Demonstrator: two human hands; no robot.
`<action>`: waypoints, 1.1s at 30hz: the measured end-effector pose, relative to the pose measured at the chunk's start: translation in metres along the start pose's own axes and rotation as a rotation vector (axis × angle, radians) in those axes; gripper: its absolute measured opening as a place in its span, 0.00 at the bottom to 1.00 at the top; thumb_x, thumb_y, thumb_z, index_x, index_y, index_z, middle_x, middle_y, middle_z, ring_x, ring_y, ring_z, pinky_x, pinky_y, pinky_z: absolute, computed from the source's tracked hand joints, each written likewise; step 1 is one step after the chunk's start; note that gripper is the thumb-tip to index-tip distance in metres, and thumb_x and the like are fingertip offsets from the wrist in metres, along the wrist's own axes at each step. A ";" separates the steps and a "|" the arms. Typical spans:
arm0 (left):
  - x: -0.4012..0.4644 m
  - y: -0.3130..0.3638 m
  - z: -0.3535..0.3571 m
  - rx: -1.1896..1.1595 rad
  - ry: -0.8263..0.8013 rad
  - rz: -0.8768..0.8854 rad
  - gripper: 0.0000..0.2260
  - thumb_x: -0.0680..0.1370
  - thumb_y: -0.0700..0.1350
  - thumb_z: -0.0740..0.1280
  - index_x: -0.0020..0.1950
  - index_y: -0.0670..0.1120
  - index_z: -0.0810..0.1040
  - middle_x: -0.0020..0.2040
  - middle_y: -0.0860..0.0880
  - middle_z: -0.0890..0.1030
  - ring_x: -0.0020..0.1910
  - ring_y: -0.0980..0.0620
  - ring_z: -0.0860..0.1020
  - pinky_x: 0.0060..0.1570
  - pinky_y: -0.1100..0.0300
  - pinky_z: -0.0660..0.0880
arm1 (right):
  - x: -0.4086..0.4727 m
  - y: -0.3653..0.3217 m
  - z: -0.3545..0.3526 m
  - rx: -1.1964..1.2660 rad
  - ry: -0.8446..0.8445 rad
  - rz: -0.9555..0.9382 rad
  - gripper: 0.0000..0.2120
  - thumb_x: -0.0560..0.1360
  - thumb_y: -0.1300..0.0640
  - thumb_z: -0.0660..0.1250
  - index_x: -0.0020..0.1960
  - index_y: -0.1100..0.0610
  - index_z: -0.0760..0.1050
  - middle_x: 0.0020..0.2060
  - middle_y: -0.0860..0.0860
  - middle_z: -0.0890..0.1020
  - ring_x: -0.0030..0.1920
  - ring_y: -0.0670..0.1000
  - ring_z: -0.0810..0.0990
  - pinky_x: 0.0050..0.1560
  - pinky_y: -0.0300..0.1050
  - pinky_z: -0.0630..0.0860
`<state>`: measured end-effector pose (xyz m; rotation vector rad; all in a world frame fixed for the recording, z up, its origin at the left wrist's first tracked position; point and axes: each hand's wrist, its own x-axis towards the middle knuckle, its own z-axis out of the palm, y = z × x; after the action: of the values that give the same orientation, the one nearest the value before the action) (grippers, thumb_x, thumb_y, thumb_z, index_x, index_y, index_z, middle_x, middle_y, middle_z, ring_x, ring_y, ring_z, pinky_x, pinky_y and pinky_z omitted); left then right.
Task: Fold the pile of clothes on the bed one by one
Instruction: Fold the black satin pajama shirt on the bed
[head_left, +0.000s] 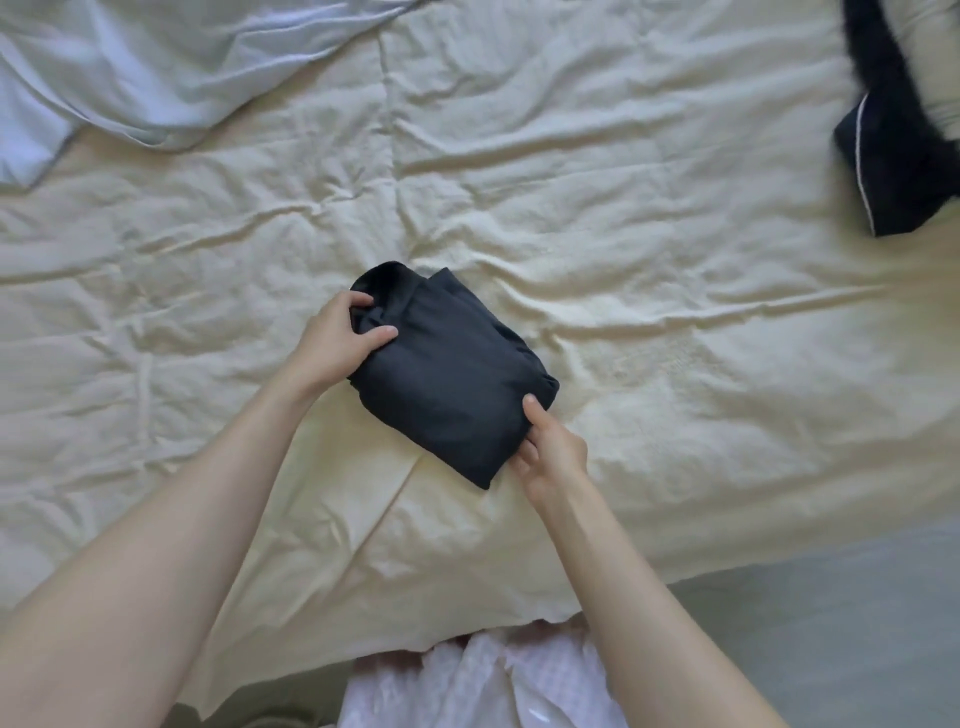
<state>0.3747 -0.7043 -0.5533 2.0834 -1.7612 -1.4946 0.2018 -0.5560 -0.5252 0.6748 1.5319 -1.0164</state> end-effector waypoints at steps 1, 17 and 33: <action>-0.005 -0.003 0.001 -0.025 0.052 -0.017 0.24 0.74 0.48 0.71 0.67 0.46 0.68 0.63 0.47 0.74 0.58 0.51 0.73 0.52 0.58 0.72 | -0.002 0.000 0.002 0.008 -0.005 0.007 0.08 0.75 0.62 0.68 0.51 0.65 0.76 0.52 0.58 0.82 0.48 0.56 0.82 0.48 0.47 0.80; -0.031 -0.026 0.009 -0.059 0.130 0.086 0.20 0.78 0.46 0.66 0.70 0.47 0.71 0.65 0.48 0.76 0.65 0.50 0.72 0.58 0.66 0.65 | 0.002 0.015 0.004 -0.360 -0.049 -0.315 0.04 0.78 0.58 0.64 0.52 0.53 0.75 0.53 0.53 0.81 0.55 0.54 0.80 0.59 0.52 0.76; -0.115 0.036 0.019 -0.252 0.187 0.196 0.17 0.77 0.41 0.67 0.66 0.46 0.75 0.56 0.60 0.75 0.56 0.63 0.73 0.48 0.83 0.66 | -0.059 -0.041 -0.043 -0.364 -0.035 -0.601 0.01 0.75 0.54 0.68 0.47 0.49 0.78 0.46 0.49 0.82 0.43 0.46 0.81 0.32 0.32 0.73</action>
<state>0.3472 -0.6191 -0.4711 1.8064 -1.5668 -1.3415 0.1584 -0.5308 -0.4576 -0.0727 1.8738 -1.1270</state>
